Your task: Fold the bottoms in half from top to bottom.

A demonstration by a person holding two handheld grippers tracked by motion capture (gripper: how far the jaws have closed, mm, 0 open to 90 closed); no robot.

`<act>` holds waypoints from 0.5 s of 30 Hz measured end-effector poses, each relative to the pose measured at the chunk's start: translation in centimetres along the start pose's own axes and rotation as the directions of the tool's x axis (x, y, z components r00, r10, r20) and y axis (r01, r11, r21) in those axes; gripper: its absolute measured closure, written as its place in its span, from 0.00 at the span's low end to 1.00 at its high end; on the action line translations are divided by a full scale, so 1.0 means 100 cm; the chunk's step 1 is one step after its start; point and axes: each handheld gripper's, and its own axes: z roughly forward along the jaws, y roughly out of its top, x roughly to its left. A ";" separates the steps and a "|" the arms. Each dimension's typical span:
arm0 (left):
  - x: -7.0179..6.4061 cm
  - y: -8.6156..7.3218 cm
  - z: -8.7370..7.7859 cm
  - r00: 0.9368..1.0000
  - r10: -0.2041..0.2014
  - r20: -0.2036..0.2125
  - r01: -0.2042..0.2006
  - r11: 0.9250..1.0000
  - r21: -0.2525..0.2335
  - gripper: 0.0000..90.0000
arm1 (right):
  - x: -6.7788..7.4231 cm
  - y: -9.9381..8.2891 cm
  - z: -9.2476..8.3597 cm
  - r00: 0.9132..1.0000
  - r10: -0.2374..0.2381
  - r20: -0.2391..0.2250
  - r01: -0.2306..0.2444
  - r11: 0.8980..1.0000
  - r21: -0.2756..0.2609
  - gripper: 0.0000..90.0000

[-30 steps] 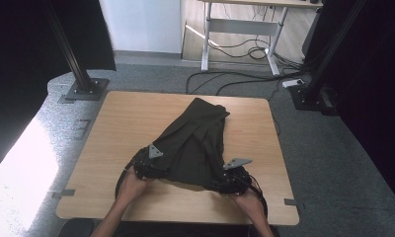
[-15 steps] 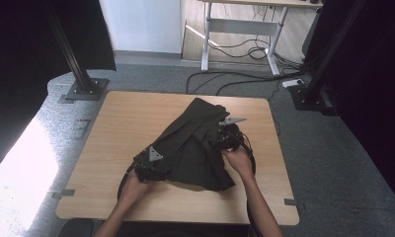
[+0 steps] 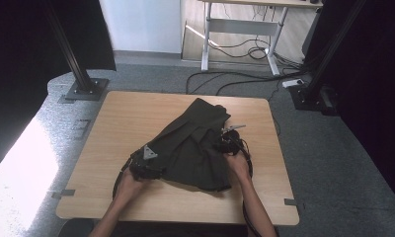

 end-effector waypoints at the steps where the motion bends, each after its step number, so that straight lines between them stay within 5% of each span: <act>1: 0.003 0.000 0.000 1.000 -0.001 -0.009 0.001 1.000 0.005 0.24 | 0.001 -0.004 -0.002 1.000 0.002 -0.011 -0.002 1.000 -0.007 0.71; 7: 0.025 -0.001 -0.002 0.998 -0.014 -0.063 0.015 1.000 0.024 0.22 | 0.027 -0.021 -0.013 0.999 -0.044 0.007 0.044 0.999 -0.010 0.72; 15: 0.075 -0.004 0.003 0.989 -0.110 -0.098 0.114 0.993 0.034 0.17 | 0.095 -0.047 -0.028 0.991 -0.121 0.053 0.121 0.993 0.009 0.73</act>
